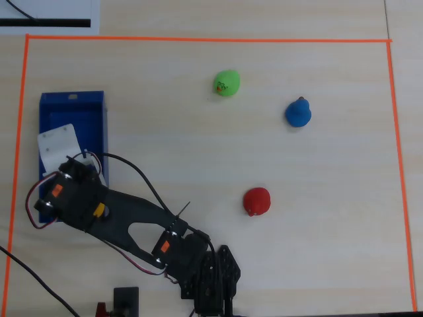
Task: Grasp yellow duck and put it into box.
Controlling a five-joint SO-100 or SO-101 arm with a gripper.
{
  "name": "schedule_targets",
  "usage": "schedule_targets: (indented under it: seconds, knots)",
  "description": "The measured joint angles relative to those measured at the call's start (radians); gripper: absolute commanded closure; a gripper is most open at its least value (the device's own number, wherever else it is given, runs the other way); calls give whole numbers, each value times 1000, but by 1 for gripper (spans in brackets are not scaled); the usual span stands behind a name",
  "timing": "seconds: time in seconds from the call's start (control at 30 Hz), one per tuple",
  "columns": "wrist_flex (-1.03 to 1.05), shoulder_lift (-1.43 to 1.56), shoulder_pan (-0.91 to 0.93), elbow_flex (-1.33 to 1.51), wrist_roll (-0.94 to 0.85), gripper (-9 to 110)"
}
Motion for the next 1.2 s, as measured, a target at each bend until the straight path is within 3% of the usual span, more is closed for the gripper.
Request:
schedule_targets:
  seconds: [0.5,0.77,0.93,1.0,1.2]
  knots:
    - [0,-569,58,-598,-81,102]
    - [-43,-778,61,-764,-75,101]
    - [-74,-787,83,-765,-55,88]
    - [-74,-787,98,-765,-55,77]
    - [-55,-787,112,-765,-55,73]
